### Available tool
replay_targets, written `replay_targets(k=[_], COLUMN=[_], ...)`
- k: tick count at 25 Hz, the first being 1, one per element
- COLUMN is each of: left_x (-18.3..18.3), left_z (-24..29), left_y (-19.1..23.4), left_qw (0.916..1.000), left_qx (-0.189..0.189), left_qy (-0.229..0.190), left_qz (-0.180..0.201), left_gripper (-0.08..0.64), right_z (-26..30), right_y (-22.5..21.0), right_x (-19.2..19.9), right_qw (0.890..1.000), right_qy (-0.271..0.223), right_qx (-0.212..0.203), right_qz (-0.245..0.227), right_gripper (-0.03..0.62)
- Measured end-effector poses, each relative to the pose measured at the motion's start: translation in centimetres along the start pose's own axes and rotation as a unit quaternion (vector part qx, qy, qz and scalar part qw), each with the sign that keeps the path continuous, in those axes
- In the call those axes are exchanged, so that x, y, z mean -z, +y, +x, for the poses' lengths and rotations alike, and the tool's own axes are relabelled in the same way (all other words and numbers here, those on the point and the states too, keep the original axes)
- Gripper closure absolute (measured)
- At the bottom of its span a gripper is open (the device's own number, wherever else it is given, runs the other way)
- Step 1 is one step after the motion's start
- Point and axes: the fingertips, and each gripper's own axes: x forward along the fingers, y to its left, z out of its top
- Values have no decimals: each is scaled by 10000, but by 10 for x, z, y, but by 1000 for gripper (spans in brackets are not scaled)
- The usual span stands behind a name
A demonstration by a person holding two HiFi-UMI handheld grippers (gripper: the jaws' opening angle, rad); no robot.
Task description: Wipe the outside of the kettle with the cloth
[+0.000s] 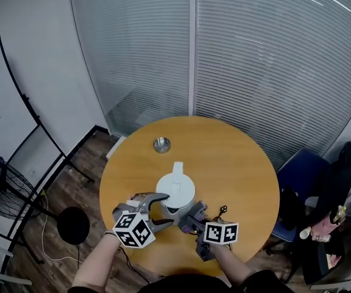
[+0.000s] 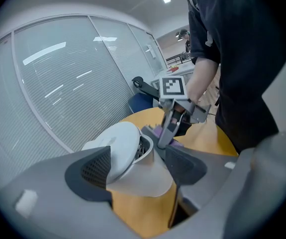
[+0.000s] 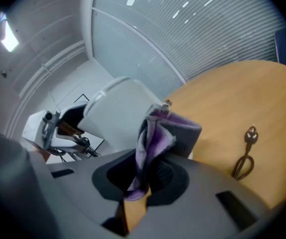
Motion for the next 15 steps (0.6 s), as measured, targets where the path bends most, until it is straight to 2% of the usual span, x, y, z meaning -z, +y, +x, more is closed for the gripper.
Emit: replay_targets(k=[5, 9, 12, 15], left_x=[-3, -4, -4, -5], left_z=[1, 0, 1, 0], left_y=[2, 4, 4, 6], left_qw=[9998, 9993, 9990, 9986], left_qx=[-95, -167, -221, -280], left_qy=[-45, -96, -89, -89], left_qz=[-173, -326, -383, -430], left_gripper=[229, 229, 229, 229], right_z=[24, 30, 18, -7], right_y=[-42, -54, -50, -42], right_x=[34, 41, 34, 6], right_qw=[9971, 9952, 9959, 9975], right_qy=[561, 699, 614, 140], right_qx=[477, 576, 623, 684], right_qz=[182, 360, 222, 53], right_gripper=[551, 551, 551, 551])
